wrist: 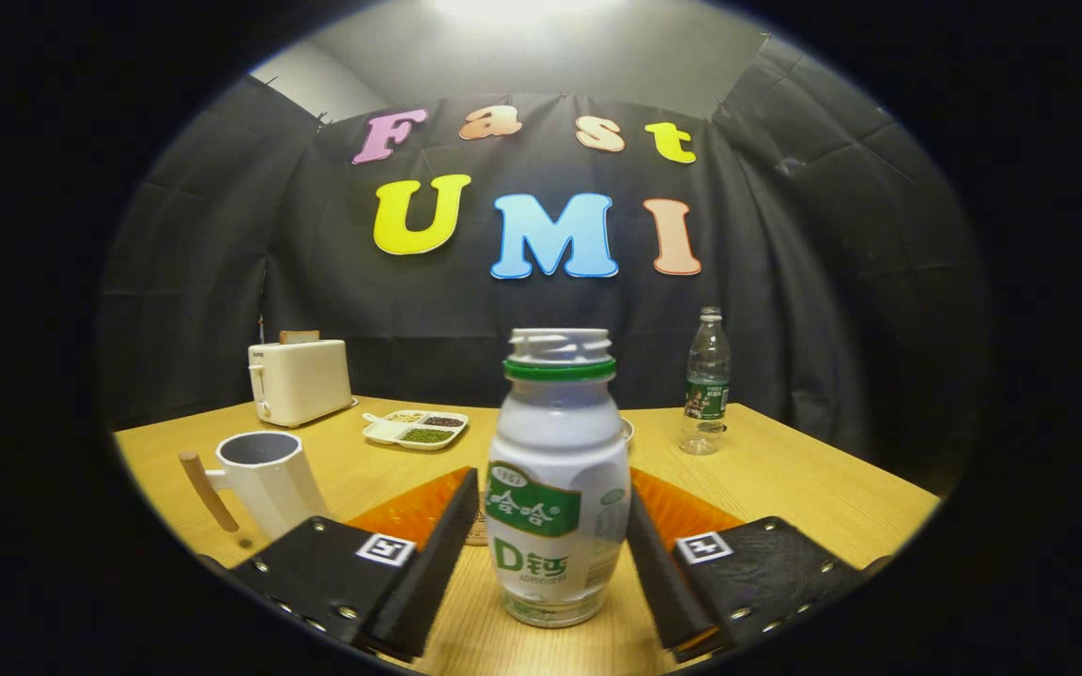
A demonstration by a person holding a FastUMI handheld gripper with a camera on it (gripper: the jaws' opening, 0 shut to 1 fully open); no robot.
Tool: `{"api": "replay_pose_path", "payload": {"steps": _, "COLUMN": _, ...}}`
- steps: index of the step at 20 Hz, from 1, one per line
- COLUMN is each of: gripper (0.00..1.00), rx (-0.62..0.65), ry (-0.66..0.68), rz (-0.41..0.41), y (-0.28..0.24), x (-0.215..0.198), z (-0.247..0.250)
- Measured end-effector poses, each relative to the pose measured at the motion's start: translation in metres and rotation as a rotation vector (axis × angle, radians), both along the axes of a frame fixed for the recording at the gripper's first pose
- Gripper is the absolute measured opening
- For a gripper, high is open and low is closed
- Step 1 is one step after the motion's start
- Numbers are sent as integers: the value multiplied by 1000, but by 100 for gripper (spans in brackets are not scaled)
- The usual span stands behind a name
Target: Take the bottle from table, then pour the juice into the cup, finally place the bottle on the coaster
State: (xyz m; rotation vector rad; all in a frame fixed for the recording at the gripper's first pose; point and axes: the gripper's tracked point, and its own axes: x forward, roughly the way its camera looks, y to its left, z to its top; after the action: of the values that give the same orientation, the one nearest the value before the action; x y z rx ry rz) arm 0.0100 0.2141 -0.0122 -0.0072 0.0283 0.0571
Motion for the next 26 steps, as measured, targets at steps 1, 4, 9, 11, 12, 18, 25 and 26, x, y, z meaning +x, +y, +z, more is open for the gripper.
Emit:
{"api": "replay_pose_path", "payload": {"steps": 1, "gripper": 73, "rx": 9, "ry": -1, "rz": 2, "y": 2, "x": 0, "z": 1}}
{"api": "replay_pose_path", "payload": {"steps": 4, "gripper": 71, "rx": -4, "ry": 1, "rz": -4, "y": -1, "x": 1, "z": 1}}
{"api": "replay_pose_path", "payload": {"steps": 9, "gripper": 71, "rx": -59, "ry": -16, "rz": 14, "y": 3, "x": 0, "z": 11}}
{"api": "replay_pose_path", "payload": {"steps": 11, "gripper": 71, "rx": -94, "ry": -15, "rz": 24, "y": 5, "x": -1, "z": 14}}
{"api": "replay_pose_path", "payload": {"steps": 12, "gripper": 71, "rx": -110, "ry": -13, "rz": 32, "y": 8, "x": -1, "z": 16}}
{"api": "replay_pose_path", "payload": {"steps": 18, "gripper": 71, "rx": -246, "ry": 1, "rz": 66, "y": 18, "x": -4, "z": 22}}
{"api": "replay_pose_path", "payload": {"steps": 25, "gripper": 71, "rx": -408, "ry": 15, "rz": 113, "y": 33, "x": -6, "z": 20}}
{"api": "replay_pose_path", "payload": {"steps": 26, "gripper": 71, "rx": -423, "ry": 15, "rz": 122, "y": 36, "x": -5, "z": 19}}
